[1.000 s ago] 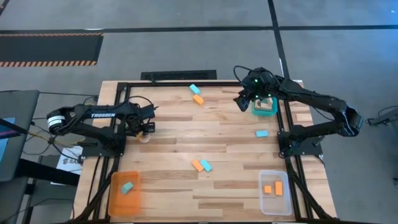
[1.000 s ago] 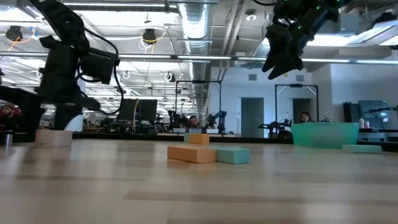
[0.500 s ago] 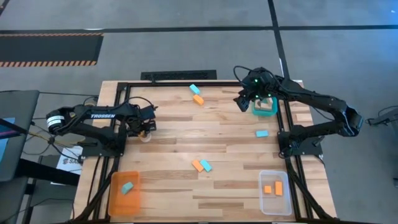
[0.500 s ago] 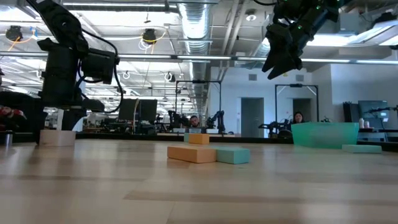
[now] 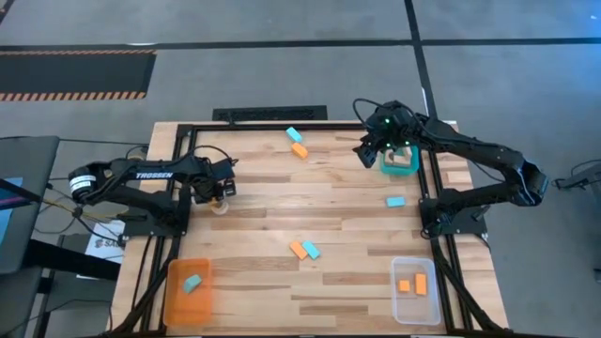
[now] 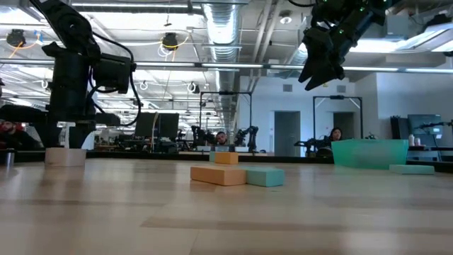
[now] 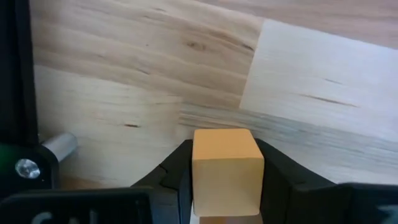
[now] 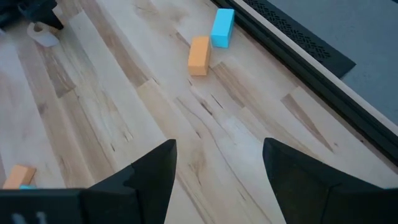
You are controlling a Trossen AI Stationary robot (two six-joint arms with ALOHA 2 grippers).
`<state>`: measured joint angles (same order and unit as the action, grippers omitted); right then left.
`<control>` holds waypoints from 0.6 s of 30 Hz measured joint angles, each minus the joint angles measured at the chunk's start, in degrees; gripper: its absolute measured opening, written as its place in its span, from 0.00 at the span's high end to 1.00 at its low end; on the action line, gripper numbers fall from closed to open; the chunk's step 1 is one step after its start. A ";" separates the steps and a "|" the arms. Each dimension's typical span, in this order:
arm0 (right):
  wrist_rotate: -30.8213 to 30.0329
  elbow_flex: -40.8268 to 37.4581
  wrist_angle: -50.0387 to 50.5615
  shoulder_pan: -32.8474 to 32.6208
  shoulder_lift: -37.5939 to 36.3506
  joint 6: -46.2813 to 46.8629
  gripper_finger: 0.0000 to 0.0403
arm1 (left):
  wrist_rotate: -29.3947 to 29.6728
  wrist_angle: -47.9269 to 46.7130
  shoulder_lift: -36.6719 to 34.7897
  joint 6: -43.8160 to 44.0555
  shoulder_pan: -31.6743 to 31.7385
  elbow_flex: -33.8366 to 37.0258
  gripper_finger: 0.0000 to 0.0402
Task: Sort & place blocks by color
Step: Put the yellow block into the transparent bin
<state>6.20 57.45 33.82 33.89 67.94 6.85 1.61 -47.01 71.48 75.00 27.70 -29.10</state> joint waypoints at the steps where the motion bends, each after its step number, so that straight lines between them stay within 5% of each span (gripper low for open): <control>1: 0.00 0.00 -0.02 0.00 0.00 0.00 0.35 | -0.07 -0.03 0.03 -1.01 0.01 -0.13 0.75; 10: 0.01 0.00 0.02 -0.02 0.00 -0.90 0.35 | -1.24 8.04 0.24 -10.99 0.07 -5.57 0.75; 14: 1.65 0.00 -0.24 -1.23 0.00 -0.90 0.35 | -3.16 25.46 0.17 -10.46 0.13 -7.68 0.75; 18: 3.16 -0.04 -4.42 -3.49 0.00 -0.96 0.35 | -11.01 52.02 0.69 -5.78 0.53 -7.89 0.75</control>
<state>9.35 57.41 29.40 30.40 67.94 5.89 -9.40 5.01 72.17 69.22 28.23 -36.99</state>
